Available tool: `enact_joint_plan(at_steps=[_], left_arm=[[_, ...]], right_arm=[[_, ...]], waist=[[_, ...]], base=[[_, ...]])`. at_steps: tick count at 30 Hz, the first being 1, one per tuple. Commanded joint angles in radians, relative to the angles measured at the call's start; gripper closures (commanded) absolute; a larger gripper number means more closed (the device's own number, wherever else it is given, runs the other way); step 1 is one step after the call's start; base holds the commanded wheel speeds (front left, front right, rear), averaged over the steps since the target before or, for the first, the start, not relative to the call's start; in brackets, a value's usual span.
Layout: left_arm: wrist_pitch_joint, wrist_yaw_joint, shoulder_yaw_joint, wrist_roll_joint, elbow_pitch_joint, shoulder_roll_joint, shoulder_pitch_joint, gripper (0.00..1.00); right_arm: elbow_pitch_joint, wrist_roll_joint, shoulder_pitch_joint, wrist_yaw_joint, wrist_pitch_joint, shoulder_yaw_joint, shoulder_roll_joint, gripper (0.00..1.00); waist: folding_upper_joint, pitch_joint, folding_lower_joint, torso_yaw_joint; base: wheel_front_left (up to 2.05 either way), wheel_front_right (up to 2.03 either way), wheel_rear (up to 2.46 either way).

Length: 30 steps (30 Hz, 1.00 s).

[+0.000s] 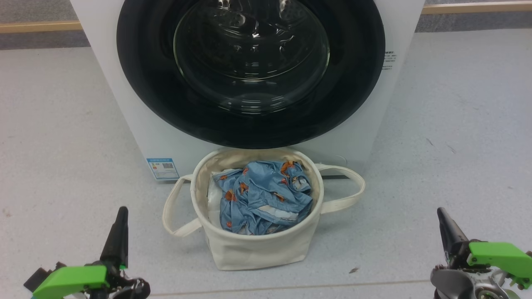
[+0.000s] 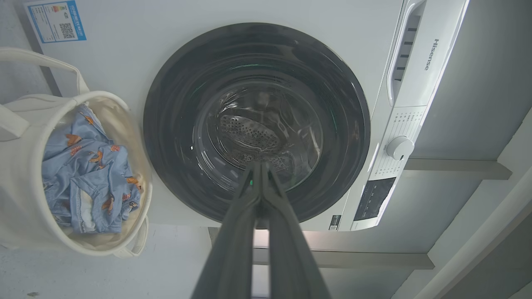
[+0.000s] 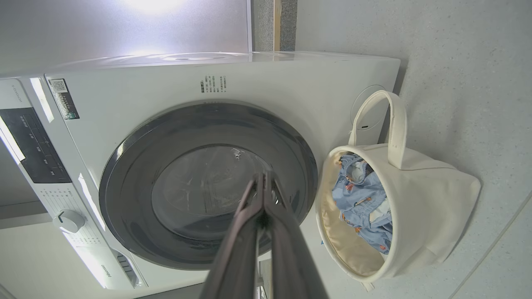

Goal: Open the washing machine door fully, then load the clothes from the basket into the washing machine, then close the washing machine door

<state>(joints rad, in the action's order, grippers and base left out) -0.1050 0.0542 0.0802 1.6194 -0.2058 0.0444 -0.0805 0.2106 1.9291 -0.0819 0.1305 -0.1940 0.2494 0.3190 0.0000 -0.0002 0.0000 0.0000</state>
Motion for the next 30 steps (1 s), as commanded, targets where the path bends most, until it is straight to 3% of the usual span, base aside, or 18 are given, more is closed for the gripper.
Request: enact_joint_plan(at_steps=[1,30], left_arm=[[-0.007,0.006,0.035,-0.011,0.037,0.006,-0.022,1.0],[-0.007,0.006,0.035,-0.011,0.037,0.006,-0.022,1.0]], right_arm=[[-0.035,0.008,-0.045,0.0,-0.003,0.014,0.024,1.0],[-0.035,0.008,-0.045,0.0,-0.003,0.014,0.024,1.0]], waist=[[0.0,0.0,0.0,0.0],[0.0,0.0,0.0,0.0]], base=[[0.0,0.0,0.0],[0.0,0.0,0.0]])
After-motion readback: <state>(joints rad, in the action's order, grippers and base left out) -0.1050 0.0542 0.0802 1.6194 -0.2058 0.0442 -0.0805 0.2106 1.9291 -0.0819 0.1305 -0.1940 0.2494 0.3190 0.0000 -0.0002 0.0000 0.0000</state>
